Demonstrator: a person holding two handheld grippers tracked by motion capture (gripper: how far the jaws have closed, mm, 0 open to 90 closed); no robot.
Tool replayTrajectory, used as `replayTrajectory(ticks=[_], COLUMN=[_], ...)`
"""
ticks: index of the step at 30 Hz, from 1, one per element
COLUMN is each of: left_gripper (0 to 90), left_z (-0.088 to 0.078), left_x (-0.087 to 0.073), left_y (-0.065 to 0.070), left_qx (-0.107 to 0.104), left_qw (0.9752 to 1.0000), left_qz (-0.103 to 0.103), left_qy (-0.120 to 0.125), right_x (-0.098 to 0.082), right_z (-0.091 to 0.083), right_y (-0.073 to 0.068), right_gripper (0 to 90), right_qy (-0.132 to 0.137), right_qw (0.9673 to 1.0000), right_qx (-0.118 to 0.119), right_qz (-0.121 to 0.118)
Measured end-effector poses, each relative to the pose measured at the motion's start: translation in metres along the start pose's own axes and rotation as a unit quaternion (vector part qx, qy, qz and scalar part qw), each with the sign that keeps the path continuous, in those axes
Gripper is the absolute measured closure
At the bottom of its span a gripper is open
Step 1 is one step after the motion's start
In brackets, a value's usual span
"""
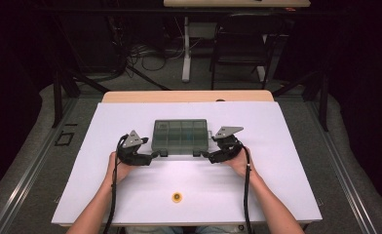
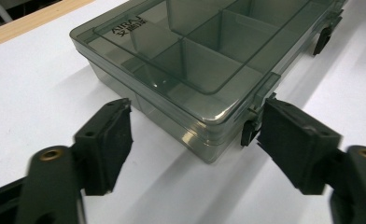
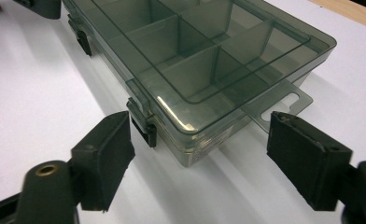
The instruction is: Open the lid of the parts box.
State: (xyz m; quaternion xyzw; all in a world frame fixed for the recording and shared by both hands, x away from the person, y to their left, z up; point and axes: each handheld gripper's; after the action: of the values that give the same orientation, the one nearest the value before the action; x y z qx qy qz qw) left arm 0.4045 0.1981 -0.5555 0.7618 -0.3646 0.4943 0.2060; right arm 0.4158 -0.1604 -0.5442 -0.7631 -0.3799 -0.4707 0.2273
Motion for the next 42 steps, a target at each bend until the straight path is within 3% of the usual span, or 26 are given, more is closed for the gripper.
replayTrajectory(ticks=[4, 13, 22, 42], left_gripper=[34.0, 41.1, 45.9, 48.2], left_z=[-0.0001, 0.0007, 0.0020, 0.0014], left_x=[-0.0016, -0.0026, -0.0042, -0.0058], left_y=[-0.0008, -0.0002, -0.0011, -0.0022], left_qx=[-0.004, -0.012, -0.017, -0.023], left_qw=[1.0000, 0.9998, 0.9998, 0.9997], left_qz=[0.000, 0.008, 0.007, -0.003], left_qy=[-0.004, -0.011, -0.008, -0.003], right_x=[0.0008, 0.0004, -0.0005, -0.0004], right_z=[0.0003, 0.0031, 0.0065, 0.0073], right_y=[-0.0016, -0.0035, -0.0037, -0.0039], right_gripper=[29.5, 35.6, 41.5, 46.5], right_qy=[-0.002, -0.016, -0.028, -0.030], right_qw=[1.0000, 0.9998, 0.9996, 0.9995], right_qx=[-0.004, 0.005, -0.002, -0.004], right_qz=[-0.006, -0.008, -0.009, -0.007])
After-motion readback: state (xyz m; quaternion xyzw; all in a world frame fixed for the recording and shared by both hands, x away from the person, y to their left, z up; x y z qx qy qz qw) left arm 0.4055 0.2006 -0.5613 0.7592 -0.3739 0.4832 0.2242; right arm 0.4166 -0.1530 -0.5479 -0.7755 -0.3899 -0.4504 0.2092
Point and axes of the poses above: each handheld gripper's, and its own axes: z roughly forward along the jaws, x roughly out of its top, y roughly to its right, and after that the axes turned 9 degrees about y, right-handed
